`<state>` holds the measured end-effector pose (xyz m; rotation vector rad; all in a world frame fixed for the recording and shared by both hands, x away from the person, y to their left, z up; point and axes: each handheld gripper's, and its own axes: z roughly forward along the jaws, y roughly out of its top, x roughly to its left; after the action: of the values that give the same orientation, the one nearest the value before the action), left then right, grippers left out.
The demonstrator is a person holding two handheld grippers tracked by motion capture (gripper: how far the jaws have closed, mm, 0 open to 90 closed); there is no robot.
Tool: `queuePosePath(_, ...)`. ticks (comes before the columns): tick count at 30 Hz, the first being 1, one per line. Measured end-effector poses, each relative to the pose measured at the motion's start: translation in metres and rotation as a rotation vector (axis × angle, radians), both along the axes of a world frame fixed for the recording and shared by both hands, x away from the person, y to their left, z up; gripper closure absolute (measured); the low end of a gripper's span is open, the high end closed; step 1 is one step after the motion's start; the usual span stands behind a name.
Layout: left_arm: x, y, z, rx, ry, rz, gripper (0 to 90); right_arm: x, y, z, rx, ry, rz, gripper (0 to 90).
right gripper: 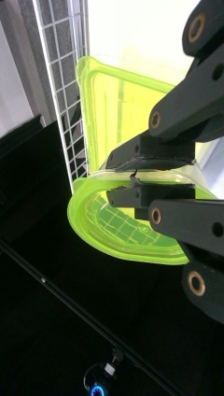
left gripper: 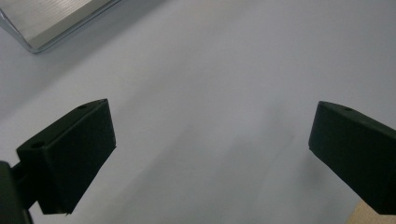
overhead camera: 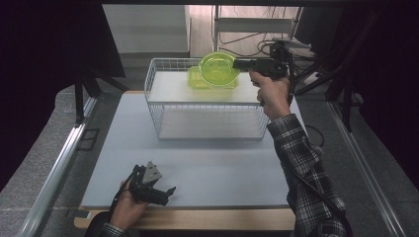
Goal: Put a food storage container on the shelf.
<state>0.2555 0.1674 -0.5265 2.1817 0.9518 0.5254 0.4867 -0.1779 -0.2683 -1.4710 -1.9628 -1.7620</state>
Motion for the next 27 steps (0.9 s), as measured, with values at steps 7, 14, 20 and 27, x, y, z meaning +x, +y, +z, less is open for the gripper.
queuePosePath(7, 0.000, 0.000, 0.000, 0.002, 0.000, -0.001, 0.5, 0.010, 0.010, -0.001, -0.010, 0.003, -0.018, 81.4)
queuePosePath(14, 0.000, 0.000, 0.000, 0.005, 0.001, -0.004, 0.5, 0.017, 0.019, -0.002, -0.019, 0.008, -0.026, 81.4)
queuePosePath(20, 0.000, 0.000, 0.000, 0.006, 0.001, -0.004, 0.5, 0.020, 0.022, -0.003, -0.035, 0.008, -0.047, 80.5)
queuePosePath(27, 0.000, 0.000, -0.001, 0.010, 0.004, -0.006, 0.5, 0.019, 0.028, 0.000, -0.128, -0.016, -0.099, 77.0)
